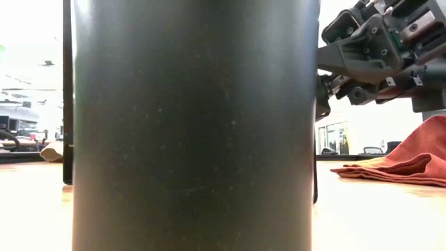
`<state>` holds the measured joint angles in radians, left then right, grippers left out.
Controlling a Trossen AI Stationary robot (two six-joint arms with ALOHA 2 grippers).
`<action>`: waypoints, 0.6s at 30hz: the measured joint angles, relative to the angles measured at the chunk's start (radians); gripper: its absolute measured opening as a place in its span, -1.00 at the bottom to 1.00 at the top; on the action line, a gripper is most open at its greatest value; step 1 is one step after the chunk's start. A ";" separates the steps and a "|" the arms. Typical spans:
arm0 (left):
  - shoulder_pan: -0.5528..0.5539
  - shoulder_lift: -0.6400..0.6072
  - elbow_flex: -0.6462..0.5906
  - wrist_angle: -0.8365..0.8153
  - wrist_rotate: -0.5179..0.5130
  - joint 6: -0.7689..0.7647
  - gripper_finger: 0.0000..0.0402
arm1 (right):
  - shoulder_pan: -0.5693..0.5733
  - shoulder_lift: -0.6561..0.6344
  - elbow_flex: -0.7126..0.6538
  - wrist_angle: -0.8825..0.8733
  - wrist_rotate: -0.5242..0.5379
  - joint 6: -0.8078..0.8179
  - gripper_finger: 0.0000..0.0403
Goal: Stack small to large cups/mugs on shelf
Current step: Put the dark blue mug on the shelf
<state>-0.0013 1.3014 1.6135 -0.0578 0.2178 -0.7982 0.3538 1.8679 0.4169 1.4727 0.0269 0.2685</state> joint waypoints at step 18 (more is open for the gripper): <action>0.001 0.000 0.000 -0.022 0.013 -0.001 -0.56 | 0.026 0.000 0.001 -0.062 0.086 0.016 0.18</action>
<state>-0.0006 1.3014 1.6135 -0.0795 0.2310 -0.7990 0.3799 1.8675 0.4175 1.4107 0.1130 0.2842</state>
